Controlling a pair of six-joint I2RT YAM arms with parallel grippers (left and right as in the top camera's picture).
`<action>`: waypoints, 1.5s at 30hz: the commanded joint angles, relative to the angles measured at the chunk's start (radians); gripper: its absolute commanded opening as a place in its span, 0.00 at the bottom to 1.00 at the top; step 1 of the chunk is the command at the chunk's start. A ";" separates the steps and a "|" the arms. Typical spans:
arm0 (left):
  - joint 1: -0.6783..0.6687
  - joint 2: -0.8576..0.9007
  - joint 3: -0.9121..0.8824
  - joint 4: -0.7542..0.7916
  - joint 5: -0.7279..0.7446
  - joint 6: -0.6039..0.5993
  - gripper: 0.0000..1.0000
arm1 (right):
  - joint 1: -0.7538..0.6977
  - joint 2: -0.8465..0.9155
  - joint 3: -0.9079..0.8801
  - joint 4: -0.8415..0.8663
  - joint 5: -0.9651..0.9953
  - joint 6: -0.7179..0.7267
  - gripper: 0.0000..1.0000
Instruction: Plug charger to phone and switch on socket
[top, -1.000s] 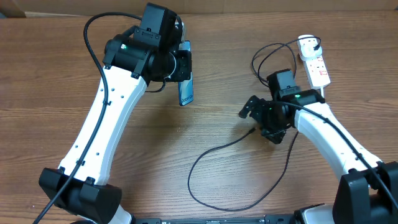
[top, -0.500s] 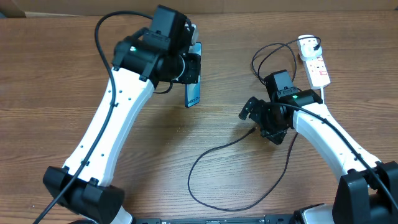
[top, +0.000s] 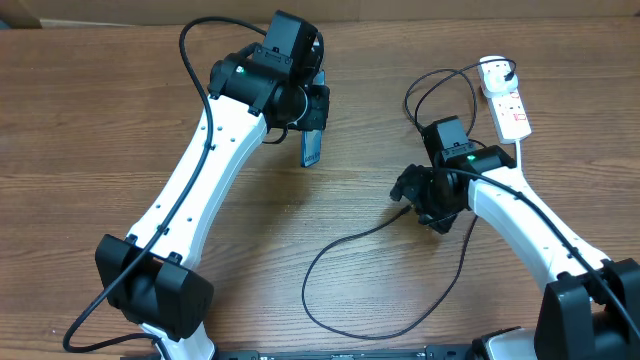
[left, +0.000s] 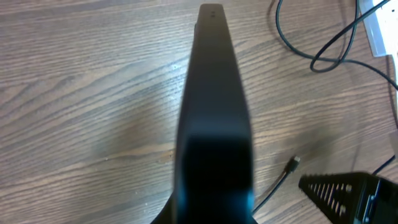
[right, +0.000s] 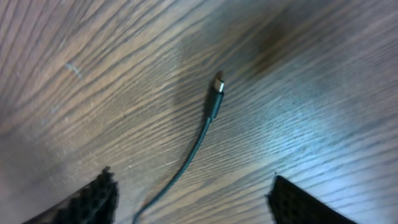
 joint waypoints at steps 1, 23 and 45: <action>-0.002 -0.004 0.010 0.005 -0.007 -0.014 0.04 | 0.012 -0.018 -0.009 0.000 0.059 0.090 0.69; -0.002 -0.004 0.010 -0.003 0.009 -0.015 0.04 | 0.020 -0.010 -0.164 0.210 0.089 0.199 0.49; -0.002 -0.004 0.010 -0.003 0.009 -0.026 0.04 | 0.058 0.130 -0.164 0.299 0.092 0.213 0.44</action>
